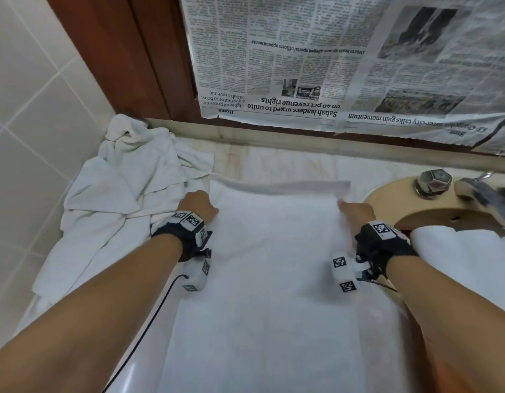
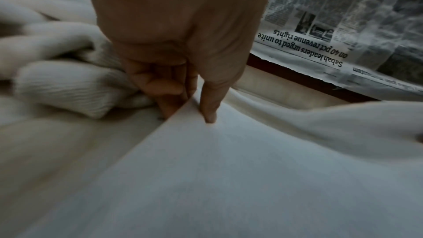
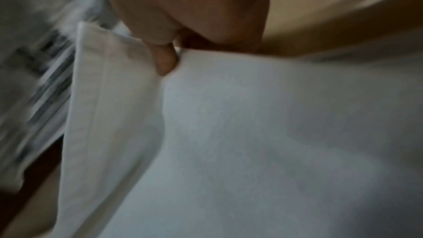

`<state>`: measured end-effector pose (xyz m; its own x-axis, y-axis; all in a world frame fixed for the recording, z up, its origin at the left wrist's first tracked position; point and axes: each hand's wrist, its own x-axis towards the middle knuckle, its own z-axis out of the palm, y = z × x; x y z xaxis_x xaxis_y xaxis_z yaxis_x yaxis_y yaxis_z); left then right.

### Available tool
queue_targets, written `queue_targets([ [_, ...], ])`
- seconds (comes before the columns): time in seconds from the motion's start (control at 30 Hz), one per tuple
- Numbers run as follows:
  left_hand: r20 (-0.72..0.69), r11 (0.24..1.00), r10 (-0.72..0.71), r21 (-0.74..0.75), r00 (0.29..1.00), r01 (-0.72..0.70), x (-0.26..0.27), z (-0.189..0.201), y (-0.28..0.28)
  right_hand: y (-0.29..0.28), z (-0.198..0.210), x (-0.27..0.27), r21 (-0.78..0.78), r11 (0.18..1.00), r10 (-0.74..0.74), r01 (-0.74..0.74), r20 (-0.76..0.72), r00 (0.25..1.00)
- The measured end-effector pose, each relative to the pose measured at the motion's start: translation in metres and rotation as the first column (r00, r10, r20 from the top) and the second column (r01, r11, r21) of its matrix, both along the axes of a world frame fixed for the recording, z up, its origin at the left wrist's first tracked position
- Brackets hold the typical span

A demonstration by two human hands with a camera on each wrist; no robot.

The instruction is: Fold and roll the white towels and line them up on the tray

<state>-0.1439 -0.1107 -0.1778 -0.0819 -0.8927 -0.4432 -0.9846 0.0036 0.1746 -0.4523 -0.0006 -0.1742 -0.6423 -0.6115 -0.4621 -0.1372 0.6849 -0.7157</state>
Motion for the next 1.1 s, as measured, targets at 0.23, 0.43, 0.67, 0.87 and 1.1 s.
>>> queue_targets([
  [0.23,-0.022,0.999,0.002,-0.054,1.0,-0.003,-0.015,0.0,-0.007,-0.006,0.008,0.009,0.138,0.989,0.082,-0.052,-0.225,0.971],
  [0.43,-0.295,0.964,-0.21,-0.224,0.932,0.146,-0.008,-0.003,0.03,0.054,0.003,0.05,0.13,0.922,0.371,-0.365,-0.57,0.733],
  [0.67,0.099,0.782,-0.617,0.192,0.781,0.594,0.032,-0.014,0.066,0.082,-0.011,0.052,0.64,0.482,0.856,-0.599,-0.2,0.476],
  [0.87,0.157,0.781,-0.622,0.189,0.767,0.595,0.026,-0.018,0.057,0.065,-0.01,0.05,0.667,0.448,0.87,-0.595,-0.172,0.463],
  [1.1,0.195,0.802,-0.594,0.219,0.78,0.556,-0.001,-0.011,0.016,0.021,-0.01,0.034,0.684,0.451,0.865,-0.573,-0.177,0.47],
])
